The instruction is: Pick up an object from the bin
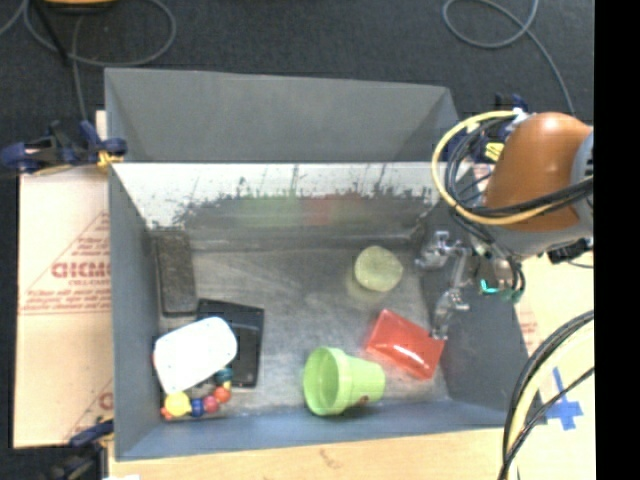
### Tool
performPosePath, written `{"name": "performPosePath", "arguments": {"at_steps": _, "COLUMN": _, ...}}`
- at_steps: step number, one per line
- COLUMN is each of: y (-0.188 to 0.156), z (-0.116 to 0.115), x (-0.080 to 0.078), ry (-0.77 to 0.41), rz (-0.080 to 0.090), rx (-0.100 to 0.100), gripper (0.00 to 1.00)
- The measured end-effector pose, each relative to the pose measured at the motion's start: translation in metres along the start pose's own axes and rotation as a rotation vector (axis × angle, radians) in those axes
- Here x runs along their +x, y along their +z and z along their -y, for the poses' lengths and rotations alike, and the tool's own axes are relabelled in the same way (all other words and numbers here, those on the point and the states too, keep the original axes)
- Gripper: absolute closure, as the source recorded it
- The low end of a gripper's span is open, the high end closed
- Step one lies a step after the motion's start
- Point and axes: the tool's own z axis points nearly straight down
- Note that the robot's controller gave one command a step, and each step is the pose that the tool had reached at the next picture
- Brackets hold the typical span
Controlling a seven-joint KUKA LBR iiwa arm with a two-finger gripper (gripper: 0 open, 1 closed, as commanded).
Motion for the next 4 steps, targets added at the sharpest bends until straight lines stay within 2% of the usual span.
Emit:
{"name": "performPosePath", "arguments": {"at_steps": 1, "y": -0.005, "z": 0.000, "x": -0.002, "ry": -0.003, "rz": 0.008, "rx": 0.002, "gripper": 0.00}}
{"name": "performPosePath", "arguments": {"at_steps": 2, "y": 0.013, "z": -0.010, "x": -0.012, "ry": 0.090, "rz": 0.014, "rx": 0.002, "gripper": 0.00}}
{"name": "performPosePath", "arguments": {"at_steps": 3, "y": 0.050, "z": -0.049, "x": -0.016, "ry": 0.175, "rz": 0.013, "rx": 0.000, "gripper": 0.00}}
{"name": "performPosePath", "arguments": {"at_steps": 4, "y": 0.064, "z": -0.065, "x": -0.037, "ry": 0.126, "rz": 0.025, "rx": -0.001, "gripper": 0.00}}
